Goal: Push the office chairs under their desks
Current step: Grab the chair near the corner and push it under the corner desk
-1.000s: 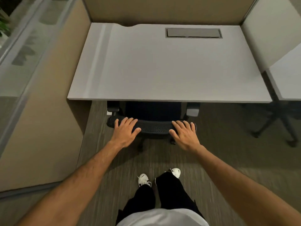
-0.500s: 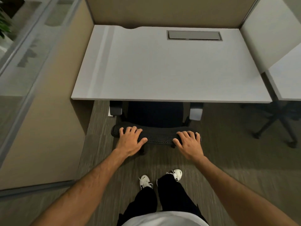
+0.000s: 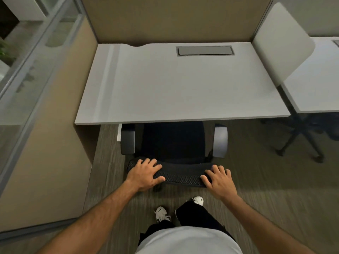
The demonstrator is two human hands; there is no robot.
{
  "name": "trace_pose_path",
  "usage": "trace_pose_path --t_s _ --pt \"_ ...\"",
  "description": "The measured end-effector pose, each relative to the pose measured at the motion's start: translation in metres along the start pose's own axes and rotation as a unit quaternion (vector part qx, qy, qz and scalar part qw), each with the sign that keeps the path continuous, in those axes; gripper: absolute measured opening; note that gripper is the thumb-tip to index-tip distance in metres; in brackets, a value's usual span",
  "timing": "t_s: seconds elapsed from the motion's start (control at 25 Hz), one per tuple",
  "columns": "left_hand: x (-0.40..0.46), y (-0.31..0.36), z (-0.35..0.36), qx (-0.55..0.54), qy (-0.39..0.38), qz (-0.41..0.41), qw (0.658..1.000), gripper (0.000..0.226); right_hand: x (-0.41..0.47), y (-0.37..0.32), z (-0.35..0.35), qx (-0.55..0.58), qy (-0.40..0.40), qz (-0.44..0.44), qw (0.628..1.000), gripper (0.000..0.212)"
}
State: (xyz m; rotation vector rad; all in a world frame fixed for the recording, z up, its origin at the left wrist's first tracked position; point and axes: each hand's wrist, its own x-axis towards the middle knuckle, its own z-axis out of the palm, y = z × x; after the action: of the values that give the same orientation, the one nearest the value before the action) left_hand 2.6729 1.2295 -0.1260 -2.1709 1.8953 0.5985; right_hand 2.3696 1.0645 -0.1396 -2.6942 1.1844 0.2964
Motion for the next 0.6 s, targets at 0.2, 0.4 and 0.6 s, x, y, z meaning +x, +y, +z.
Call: trace_pose_path --t_s 0.2,0.4,0.6 --pt "0.016 0.009 -0.009 -0.007 0.014 0.003 1.0 0.085 0.015 0.023 -0.01 0.002 -0.02 -0.001 1.0 0.063" --pt "0.036 0.025 -0.008 -0.034 0.038 -0.008 0.999 0.09 0.044 0.054 -0.021 -0.009 -0.041 -0.035 0.998 0.064" --pt "0.069 0.045 -0.024 -0.042 0.04 -0.023 0.998 0.083 0.075 0.09 -0.035 -0.016 -0.058 -0.047 0.997 0.067"
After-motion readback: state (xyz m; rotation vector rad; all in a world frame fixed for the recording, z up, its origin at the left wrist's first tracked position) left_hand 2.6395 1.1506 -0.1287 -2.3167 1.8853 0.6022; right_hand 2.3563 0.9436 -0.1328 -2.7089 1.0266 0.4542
